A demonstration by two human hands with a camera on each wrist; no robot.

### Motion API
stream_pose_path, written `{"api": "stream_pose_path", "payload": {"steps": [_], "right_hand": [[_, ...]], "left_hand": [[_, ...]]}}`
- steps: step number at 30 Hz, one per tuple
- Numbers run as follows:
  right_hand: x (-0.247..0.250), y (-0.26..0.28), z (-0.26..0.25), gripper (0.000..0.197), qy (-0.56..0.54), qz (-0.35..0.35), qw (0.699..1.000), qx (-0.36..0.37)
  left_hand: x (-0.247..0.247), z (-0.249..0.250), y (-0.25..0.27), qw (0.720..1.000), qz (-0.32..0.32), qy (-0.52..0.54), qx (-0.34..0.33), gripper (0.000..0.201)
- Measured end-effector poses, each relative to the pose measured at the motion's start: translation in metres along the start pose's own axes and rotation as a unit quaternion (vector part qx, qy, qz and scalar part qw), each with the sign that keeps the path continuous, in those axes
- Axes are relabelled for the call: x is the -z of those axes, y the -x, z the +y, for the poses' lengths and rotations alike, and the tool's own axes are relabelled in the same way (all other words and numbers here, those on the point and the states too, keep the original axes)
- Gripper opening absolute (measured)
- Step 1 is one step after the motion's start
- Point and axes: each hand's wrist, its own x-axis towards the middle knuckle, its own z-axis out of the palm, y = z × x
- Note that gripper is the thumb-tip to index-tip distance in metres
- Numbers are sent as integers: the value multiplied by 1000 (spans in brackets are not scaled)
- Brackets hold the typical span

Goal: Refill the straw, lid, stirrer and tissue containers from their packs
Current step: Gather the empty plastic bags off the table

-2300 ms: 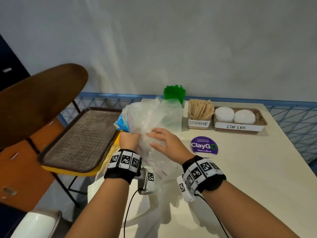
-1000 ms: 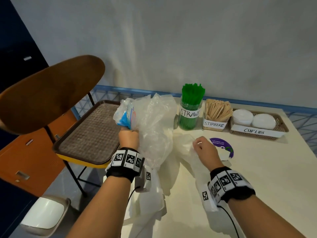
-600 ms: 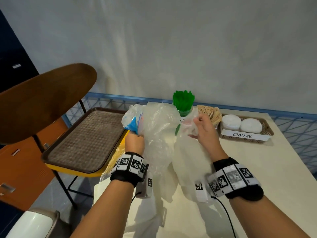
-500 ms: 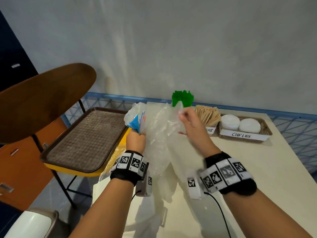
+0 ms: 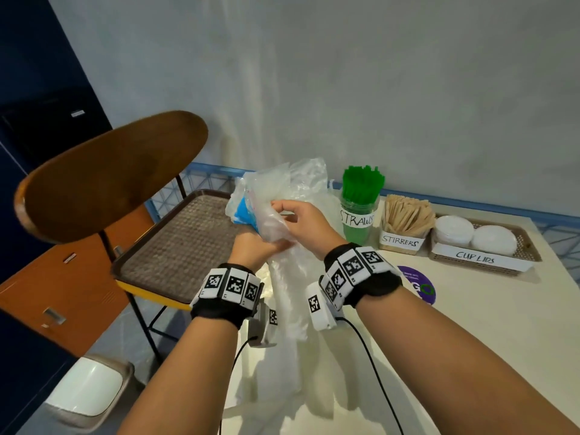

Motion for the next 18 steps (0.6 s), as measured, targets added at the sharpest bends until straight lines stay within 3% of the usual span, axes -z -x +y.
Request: {"api": "stream_pose_path", "payload": {"steps": [2, 5, 6, 8, 10, 11, 12, 14, 16, 18], "right_hand": [[-9, -5, -3, 27, 2, -47, 999, 8], [-16, -7, -8, 26, 13, -72, 997, 24], [-16, -7, -8, 23, 15, -44, 998, 39], [-15, -8, 4, 17, 17, 85, 995, 49], [-14, -11, 33, 13, 57, 225, 973, 20], [-14, -12, 52, 13, 98, 254, 962, -15], [-15, -11, 73, 13, 139, 237, 960, -60], [-23, -7, 111, 19, 233, 83, 959, -140], [-35, -3, 136, 32, 327, -82, 931, -144], [-48, -2, 147, 62, 380, -196, 893, -138]], "left_hand": [[9, 0, -6, 995, 79, -60, 21, 20], [26, -6, -16, 977, 161, -121, 77, 30], [34, -9, -20, 973, 177, -126, 85, 31], [51, -14, -28, 963, 209, -140, 99, 32], [69, -20, -36, 954, 242, -139, 110, 33], [76, -23, -41, 951, 256, -130, 112, 34], [82, -27, -44, 950, 267, -116, 114, 35], [92, -36, -52, 947, 281, -107, 118, 34], [96, -45, -57, 944, 273, -136, 125, 34], [98, -51, -62, 939, 265, -169, 137, 32]]}}
